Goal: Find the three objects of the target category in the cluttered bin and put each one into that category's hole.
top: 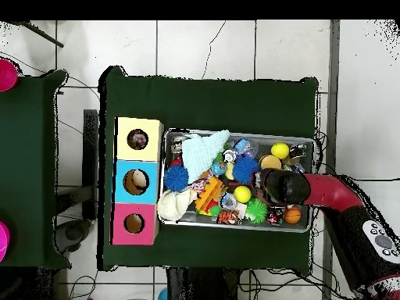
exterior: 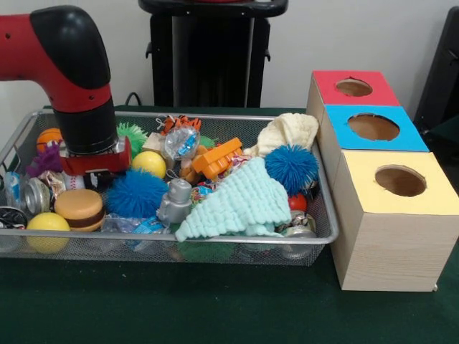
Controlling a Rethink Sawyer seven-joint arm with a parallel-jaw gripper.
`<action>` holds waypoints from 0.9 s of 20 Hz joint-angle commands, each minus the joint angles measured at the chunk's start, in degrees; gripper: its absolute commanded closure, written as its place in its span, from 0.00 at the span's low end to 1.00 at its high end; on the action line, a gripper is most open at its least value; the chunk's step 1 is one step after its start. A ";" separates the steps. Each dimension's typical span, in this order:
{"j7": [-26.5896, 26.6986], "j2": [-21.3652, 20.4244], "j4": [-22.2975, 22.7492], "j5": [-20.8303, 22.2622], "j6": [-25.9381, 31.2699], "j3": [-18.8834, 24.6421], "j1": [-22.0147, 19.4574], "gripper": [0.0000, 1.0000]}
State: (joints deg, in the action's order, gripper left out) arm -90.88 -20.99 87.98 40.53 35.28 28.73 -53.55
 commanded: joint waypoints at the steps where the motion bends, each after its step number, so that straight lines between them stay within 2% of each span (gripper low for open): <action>1: 14.83 -0.97 -7.67 4.50 -1.93 5.40 -0.99 0.00; 4: 13.07 -1.60 -7.31 4.41 -1.26 5.42 -0.25 0.00; 8: 7.70 -5.91 -2.35 2.29 -0.44 4.77 1.46 0.00; 11: 1.07 -15.71 5.30 -1.65 2.32 3.51 4.02 0.00; 13: -1.31 -20.75 7.75 -4.94 6.26 2.94 5.51 0.00; 18: -4.55 -27.30 10.61 -10.94 11.39 1.27 8.61 0.00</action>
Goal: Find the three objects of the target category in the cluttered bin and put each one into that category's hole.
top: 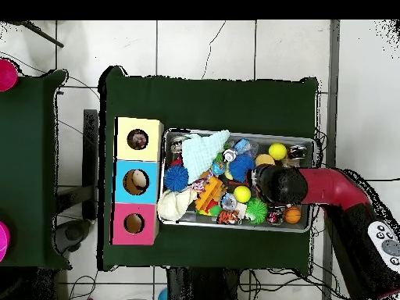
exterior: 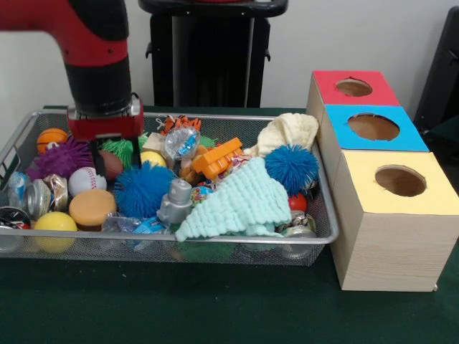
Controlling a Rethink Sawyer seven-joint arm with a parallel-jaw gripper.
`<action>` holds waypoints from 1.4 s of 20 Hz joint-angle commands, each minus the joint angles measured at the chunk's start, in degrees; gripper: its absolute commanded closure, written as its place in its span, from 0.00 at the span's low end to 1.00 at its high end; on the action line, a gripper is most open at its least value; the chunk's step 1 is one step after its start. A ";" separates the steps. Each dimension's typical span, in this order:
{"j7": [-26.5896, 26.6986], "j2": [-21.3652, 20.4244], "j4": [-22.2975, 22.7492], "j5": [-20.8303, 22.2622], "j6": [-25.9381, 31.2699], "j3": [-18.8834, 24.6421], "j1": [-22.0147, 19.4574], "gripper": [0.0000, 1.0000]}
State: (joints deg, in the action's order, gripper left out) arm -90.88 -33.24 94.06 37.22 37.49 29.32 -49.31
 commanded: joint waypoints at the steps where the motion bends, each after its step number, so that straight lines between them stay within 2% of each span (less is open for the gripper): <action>1: -5.26 -16.23 5.10 -8.62 9.58 0.22 5.21 0.00; 3: -6.36 -18.03 6.66 -10.13 9.36 -0.77 6.47 0.00; 6: -7.90 -18.50 8.07 -11.26 7.83 -2.46 8.59 0.00; 13: -15.80 -10.58 9.98 -9.54 -5.58 -8.01 14.97 0.00; 17: -18.99 -8.16 10.61 -10.25 -10.41 -11.33 18.75 0.00; 25: -21.07 -3.38 10.63 -11.54 -17.87 -17.45 25.14 0.00; 28: -20.68 -2.38 10.91 -12.18 -19.31 -18.54 26.07 0.00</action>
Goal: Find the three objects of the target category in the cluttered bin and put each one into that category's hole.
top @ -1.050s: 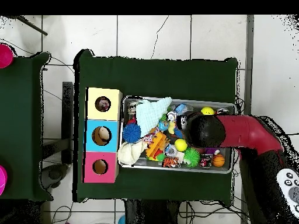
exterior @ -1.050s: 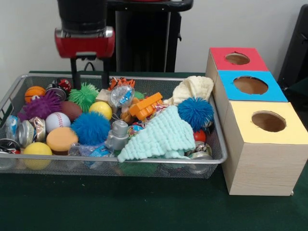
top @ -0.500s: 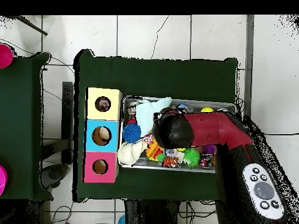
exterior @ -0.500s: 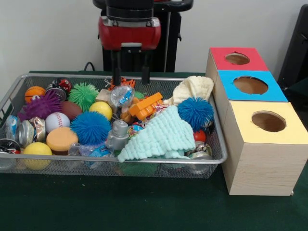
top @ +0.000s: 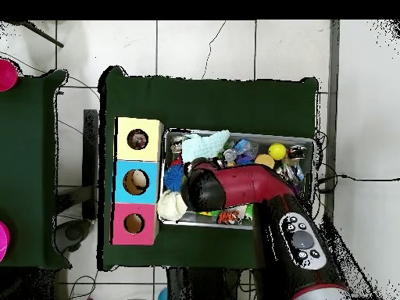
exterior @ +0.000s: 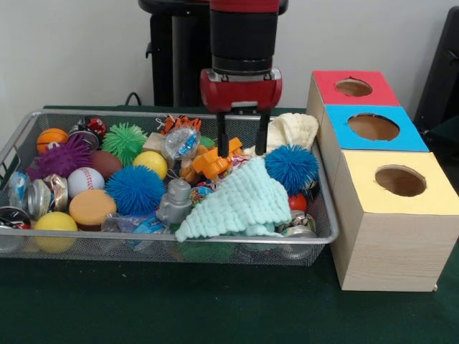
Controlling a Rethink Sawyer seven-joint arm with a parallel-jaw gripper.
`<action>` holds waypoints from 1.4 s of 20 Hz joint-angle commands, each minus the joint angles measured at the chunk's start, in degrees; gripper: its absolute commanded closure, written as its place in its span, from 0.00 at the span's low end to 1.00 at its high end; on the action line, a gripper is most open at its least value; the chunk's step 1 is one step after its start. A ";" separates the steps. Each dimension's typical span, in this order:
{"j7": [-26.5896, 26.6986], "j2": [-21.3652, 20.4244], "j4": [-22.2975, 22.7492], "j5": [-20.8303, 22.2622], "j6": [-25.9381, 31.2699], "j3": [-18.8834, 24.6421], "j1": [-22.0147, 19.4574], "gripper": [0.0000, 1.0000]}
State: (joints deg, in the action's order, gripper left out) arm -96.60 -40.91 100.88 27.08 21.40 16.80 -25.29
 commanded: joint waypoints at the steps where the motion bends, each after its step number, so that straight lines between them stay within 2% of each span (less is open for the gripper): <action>1: -14.67 5.25 4.41 -2.41 -3.34 -6.24 2.39 0.00; 5: -13.13 4.45 6.25 -4.33 -2.41 -5.04 1.78 0.00; 8: -13.15 5.44 6.66 -5.02 -3.62 -5.26 2.42 0.00; 15: -16.11 11.99 2.74 -4.85 -10.87 -11.46 7.94 0.00; 20: -14.88 11.43 1.98 -6.51 -9.95 -13.19 9.12 0.00; 22: -14.83 12.42 1.55 -7.26 -10.37 -13.91 9.75 0.00; 25: -16.42 16.59 0.24 -8.66 -14.98 -16.05 11.99 0.00; 28: -15.90 18.72 -0.87 -10.46 -17.00 -16.73 13.06 0.00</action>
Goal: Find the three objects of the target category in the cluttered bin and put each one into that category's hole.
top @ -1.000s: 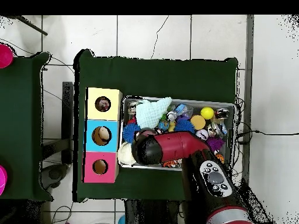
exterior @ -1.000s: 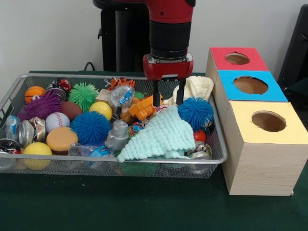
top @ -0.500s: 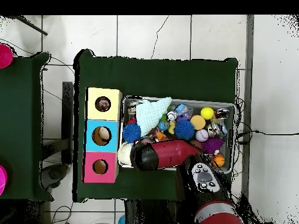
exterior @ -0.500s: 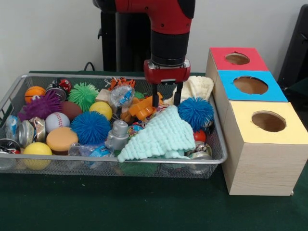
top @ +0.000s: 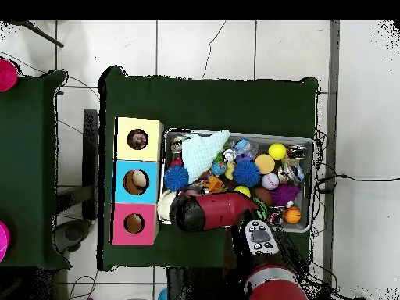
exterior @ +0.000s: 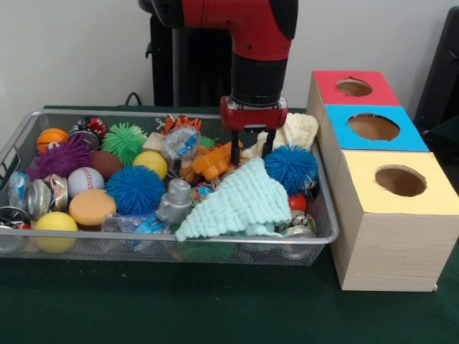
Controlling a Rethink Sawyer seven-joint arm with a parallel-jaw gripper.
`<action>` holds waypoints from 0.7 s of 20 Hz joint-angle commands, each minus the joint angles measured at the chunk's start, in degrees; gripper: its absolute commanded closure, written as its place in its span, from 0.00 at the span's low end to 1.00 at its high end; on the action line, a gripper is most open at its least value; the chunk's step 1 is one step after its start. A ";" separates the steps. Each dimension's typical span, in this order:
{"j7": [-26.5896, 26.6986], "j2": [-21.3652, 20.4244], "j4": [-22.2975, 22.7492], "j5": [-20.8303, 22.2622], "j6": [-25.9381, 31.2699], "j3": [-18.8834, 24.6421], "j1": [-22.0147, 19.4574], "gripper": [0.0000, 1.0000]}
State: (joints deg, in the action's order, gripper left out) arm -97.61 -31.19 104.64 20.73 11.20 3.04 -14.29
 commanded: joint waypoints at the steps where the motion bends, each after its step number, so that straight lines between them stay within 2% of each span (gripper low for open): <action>1: -14.52 9.19 -4.64 -4.60 -7.15 -3.12 2.28 0.00; 3: -13.84 9.35 -4.13 -5.36 -9.25 -3.05 2.25 0.00; 4: -12.95 9.37 -3.71 -5.96 -10.11 -2.73 1.93 1.00; 7: -10.97 7.29 -3.70 -5.65 -7.39 -1.60 0.43 1.00; 10: -7.30 1.88 -4.64 -6.59 -1.71 0.84 -2.81 1.00; 11: -5.35 -0.44 -5.61 -7.04 1.53 1.99 -4.54 1.00; 14: -2.18 -3.50 -8.93 -7.91 7.34 2.92 -6.43 1.00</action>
State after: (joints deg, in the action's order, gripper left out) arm -97.61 -31.47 104.23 16.28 8.98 1.41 -15.32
